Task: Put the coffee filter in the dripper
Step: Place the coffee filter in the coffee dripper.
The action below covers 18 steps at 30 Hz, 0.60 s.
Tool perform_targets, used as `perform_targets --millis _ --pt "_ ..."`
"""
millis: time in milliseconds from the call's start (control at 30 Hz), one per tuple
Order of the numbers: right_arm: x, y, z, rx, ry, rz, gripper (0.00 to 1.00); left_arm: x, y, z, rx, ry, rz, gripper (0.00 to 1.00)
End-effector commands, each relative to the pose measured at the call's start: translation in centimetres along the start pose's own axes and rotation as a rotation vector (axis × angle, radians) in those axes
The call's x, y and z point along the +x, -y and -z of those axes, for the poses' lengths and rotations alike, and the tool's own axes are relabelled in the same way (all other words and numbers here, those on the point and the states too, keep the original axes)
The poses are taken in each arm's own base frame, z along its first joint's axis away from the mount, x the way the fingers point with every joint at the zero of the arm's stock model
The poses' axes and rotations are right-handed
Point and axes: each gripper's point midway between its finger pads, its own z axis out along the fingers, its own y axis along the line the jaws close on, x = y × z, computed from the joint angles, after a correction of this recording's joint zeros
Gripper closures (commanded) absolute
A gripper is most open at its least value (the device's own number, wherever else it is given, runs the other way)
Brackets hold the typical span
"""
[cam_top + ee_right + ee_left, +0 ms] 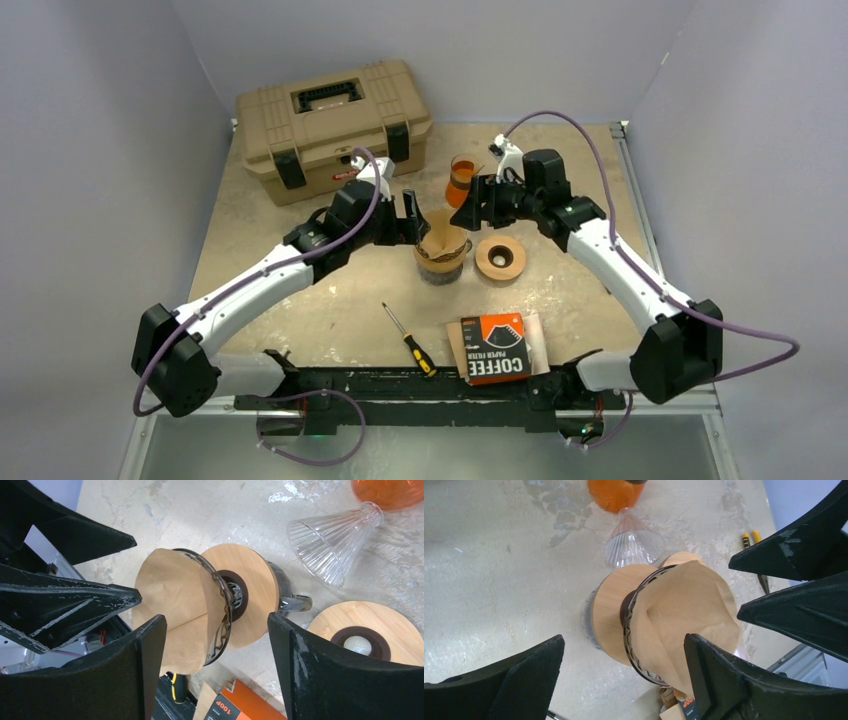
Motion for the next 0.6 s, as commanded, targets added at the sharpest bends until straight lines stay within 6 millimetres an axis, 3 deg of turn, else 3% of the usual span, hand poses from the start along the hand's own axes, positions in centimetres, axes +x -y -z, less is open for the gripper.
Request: perform_targets --millis 0,100,567 --pt "-1.2 -2.0 2.0 -0.075 0.092 0.011 0.17 -2.9 2.3 2.0 0.113 0.109 -0.009 0.07" --pt "-1.8 -2.3 3.0 -0.074 0.152 0.0 0.13 -3.2 2.8 2.7 0.153 0.146 -0.006 0.01" --pt "-1.6 -1.6 5.0 0.002 0.249 -0.103 0.07 -4.8 0.6 4.1 0.088 0.288 -0.047 0.01"
